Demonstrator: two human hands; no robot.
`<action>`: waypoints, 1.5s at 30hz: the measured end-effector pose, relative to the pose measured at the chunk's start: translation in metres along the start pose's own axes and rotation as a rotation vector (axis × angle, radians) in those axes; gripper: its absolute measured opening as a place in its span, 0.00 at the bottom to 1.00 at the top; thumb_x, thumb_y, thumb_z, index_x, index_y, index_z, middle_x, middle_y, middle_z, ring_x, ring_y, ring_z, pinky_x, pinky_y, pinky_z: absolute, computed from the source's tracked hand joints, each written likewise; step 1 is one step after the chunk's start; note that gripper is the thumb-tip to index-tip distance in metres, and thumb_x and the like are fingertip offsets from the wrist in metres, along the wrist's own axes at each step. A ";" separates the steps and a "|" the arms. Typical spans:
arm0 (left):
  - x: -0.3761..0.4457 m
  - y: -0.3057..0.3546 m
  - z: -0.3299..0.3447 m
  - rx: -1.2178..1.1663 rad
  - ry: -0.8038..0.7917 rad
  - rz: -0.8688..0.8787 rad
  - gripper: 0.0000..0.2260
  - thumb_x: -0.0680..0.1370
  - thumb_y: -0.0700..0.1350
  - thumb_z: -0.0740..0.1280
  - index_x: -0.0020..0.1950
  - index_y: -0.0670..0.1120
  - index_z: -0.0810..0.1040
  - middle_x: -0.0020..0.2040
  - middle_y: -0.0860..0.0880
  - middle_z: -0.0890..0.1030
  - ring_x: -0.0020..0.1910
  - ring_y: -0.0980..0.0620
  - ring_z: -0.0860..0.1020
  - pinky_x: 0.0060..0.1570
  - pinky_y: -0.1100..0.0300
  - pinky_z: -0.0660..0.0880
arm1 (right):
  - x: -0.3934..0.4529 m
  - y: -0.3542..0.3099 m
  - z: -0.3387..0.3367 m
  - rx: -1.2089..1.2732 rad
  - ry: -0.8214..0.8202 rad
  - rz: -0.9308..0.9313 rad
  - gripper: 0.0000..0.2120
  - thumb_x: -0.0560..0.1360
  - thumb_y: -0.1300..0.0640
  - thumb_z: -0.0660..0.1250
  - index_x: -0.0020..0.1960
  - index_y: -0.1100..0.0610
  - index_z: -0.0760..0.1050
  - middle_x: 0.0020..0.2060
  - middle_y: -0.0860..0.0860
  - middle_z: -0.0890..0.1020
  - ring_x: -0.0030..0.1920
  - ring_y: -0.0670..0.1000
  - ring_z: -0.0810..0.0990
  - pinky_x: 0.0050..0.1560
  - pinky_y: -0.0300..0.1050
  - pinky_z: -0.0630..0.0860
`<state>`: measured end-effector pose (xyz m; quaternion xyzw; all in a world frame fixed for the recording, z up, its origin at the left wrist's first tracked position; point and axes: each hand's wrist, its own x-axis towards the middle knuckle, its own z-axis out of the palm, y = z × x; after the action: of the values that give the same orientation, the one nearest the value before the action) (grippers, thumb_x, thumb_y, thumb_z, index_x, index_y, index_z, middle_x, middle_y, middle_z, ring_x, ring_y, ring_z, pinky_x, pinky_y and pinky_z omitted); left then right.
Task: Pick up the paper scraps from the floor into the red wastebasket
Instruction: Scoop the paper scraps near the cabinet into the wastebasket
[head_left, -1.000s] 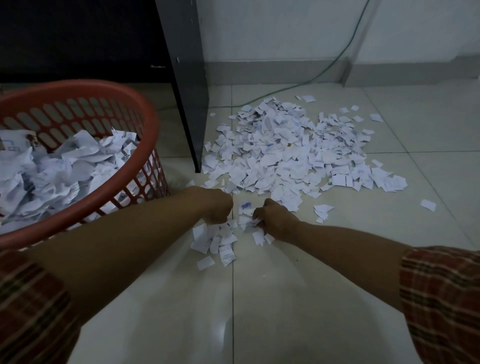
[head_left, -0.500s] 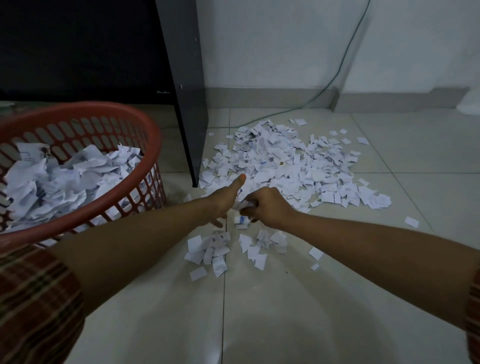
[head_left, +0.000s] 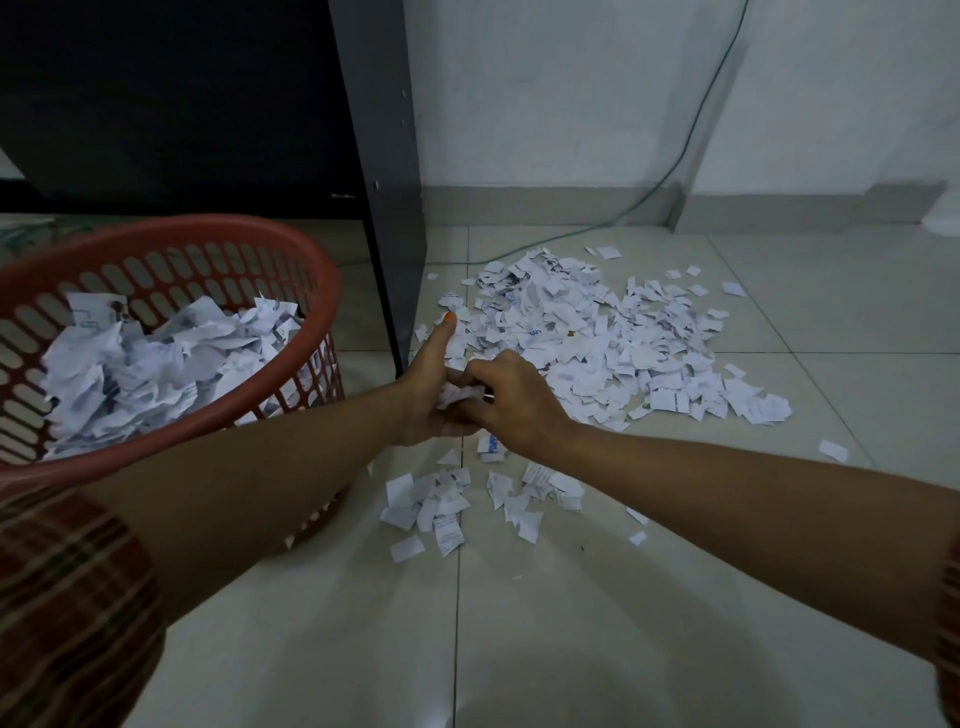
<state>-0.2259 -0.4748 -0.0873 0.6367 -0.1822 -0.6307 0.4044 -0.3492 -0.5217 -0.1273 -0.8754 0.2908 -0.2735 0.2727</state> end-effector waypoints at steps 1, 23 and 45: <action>0.000 0.001 0.001 0.013 0.013 0.005 0.36 0.73 0.73 0.53 0.45 0.40 0.79 0.38 0.46 0.82 0.39 0.50 0.79 0.40 0.55 0.76 | 0.001 -0.001 0.000 -0.027 0.017 -0.026 0.11 0.71 0.52 0.72 0.35 0.52 0.72 0.29 0.44 0.70 0.38 0.48 0.66 0.38 0.45 0.65; 0.033 -0.012 -0.012 0.596 0.208 0.122 0.35 0.78 0.69 0.47 0.29 0.42 0.70 0.24 0.47 0.72 0.21 0.52 0.64 0.26 0.66 0.60 | -0.029 0.062 -0.012 -0.313 -0.293 0.210 0.37 0.67 0.34 0.72 0.67 0.53 0.66 0.60 0.55 0.68 0.59 0.56 0.70 0.55 0.50 0.73; 0.076 -0.060 0.000 0.540 0.158 -0.065 0.25 0.81 0.62 0.55 0.34 0.45 0.71 0.27 0.48 0.69 0.22 0.54 0.64 0.26 0.66 0.62 | 0.008 0.144 0.030 -0.397 -0.528 0.479 0.52 0.64 0.27 0.68 0.77 0.37 0.42 0.77 0.56 0.37 0.75 0.68 0.41 0.69 0.72 0.55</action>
<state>-0.2322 -0.4951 -0.1814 0.7740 -0.2912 -0.5205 0.2128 -0.3766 -0.6154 -0.2376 -0.8586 0.4538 0.0933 0.2195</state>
